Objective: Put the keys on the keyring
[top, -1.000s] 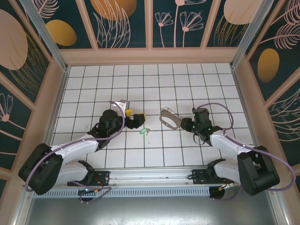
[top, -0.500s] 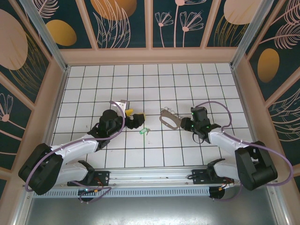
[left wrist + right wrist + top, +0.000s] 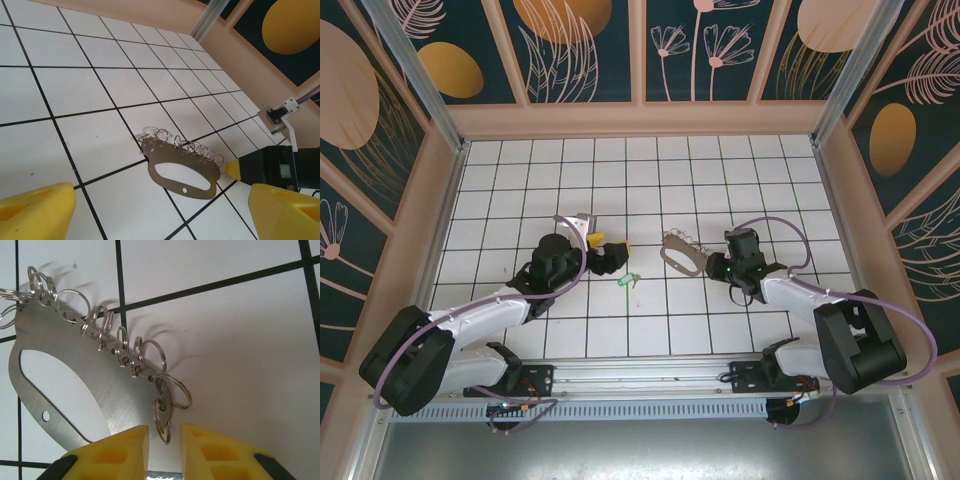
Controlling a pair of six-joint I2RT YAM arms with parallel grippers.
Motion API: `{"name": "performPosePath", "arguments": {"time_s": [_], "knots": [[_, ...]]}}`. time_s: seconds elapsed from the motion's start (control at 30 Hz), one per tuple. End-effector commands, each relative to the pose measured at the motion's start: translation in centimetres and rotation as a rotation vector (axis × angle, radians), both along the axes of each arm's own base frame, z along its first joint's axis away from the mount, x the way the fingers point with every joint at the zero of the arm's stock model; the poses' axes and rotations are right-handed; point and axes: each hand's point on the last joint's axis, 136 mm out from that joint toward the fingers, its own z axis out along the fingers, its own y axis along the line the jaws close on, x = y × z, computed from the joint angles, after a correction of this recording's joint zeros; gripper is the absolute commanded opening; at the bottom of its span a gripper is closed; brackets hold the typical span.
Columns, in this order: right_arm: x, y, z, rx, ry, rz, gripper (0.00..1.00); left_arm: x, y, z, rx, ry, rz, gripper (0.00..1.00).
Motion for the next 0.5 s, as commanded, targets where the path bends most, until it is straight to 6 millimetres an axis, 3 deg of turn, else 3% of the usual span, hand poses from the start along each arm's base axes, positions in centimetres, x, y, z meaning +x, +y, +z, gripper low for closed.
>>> {"name": "performPosePath", "arguments": {"time_s": [0.0,0.47], "knots": [[1.09,0.79,1.0,0.005,-0.043,0.027,0.21,0.02,-0.18,0.38,0.001,-0.021,-0.003,0.89],[1.63,0.9,0.55,-0.023,-0.044,0.036,0.11,-0.05,0.03,0.01,0.013,-0.016,0.003,0.83]]}}
